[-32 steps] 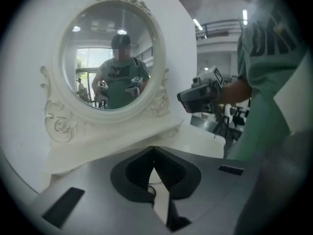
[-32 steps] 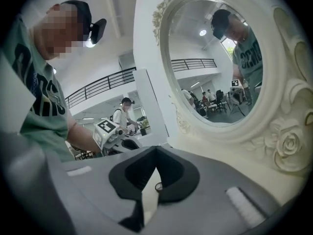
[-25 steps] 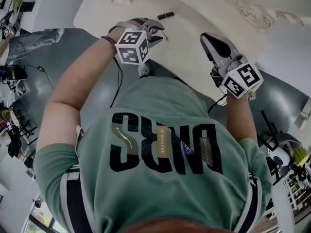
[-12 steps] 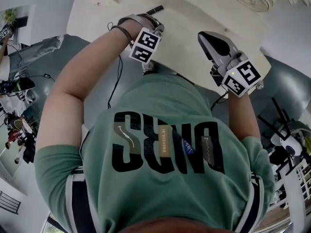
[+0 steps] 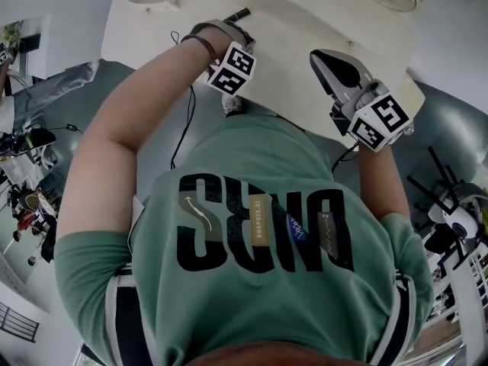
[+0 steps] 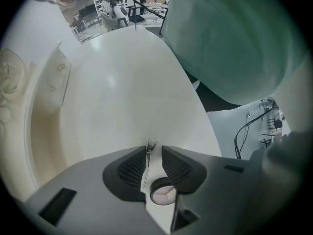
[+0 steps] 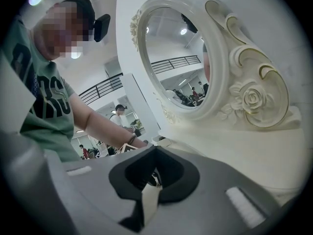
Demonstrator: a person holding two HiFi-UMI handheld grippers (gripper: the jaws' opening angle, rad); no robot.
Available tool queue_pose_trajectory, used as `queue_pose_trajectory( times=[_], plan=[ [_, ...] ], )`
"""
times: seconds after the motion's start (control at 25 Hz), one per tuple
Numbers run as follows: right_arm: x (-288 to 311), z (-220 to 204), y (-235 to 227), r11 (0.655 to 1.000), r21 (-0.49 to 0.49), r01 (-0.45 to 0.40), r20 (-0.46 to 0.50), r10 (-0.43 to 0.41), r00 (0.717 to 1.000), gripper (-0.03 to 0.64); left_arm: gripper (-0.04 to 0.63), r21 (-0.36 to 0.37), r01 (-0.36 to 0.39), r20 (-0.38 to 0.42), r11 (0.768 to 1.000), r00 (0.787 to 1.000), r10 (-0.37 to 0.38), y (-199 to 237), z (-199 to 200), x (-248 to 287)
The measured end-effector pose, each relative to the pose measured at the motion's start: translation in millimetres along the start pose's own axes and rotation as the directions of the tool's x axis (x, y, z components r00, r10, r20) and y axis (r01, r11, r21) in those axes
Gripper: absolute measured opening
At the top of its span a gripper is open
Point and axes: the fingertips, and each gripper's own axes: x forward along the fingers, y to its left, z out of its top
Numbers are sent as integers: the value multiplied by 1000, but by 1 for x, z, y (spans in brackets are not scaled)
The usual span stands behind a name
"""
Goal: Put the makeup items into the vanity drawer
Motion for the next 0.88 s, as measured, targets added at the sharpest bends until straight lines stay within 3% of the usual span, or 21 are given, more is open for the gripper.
queue_pose_trajectory(
  times=[0.04, 0.08, 0.16, 0.28, 0.36, 0.48, 0.6, 0.72, 0.88],
  plan=[
    [0, 1, 2, 1000, -3, 0, 0, 0, 1000, 9, 100, 16, -1, -6, 1000, 1000, 1, -1, 0, 0],
    [1, 2, 4, 1000, -7, -1, 1, 1, 1000, 9, 44, 32, -10, -12, 999, 1000, 10, -2, -1, 0],
    [-1, 6, 7, 1000, -20, -4, 3, 4, 1000, 9, 35, 32, -69, -8, 997, 998, 70, 2, 1, -1],
    [-4, 14, 13, 999, -42, -5, 9, 5, 1000, 9, 35, -114, -215, 73, 970, 972, 224, 22, 9, -27],
    [-5, 22, 16, 998, -55, -6, 15, 6, 1000, 9, 35, -259, -304, 147, 917, 926, 348, 36, 15, -63],
    [-4, 37, 22, 996, -84, -12, 25, 14, 1000, 9, 35, -456, -396, 222, 797, 817, 533, 48, 13, -129],
    [2, 53, 32, 994, -110, -25, 36, 29, 999, 9, 35, -650, -394, 259, 650, 689, 677, 42, 1, -191],
    [16, 75, 43, 988, -142, -56, 45, 63, 997, 9, 35, -819, -332, 239, 467, 543, 805, 26, -23, -247],
    [37, 104, 62, 978, -178, -106, 58, 118, 991, 9, 35, -959, -171, 156, 225, 344, 926, -9, -61, -307]
  ],
)
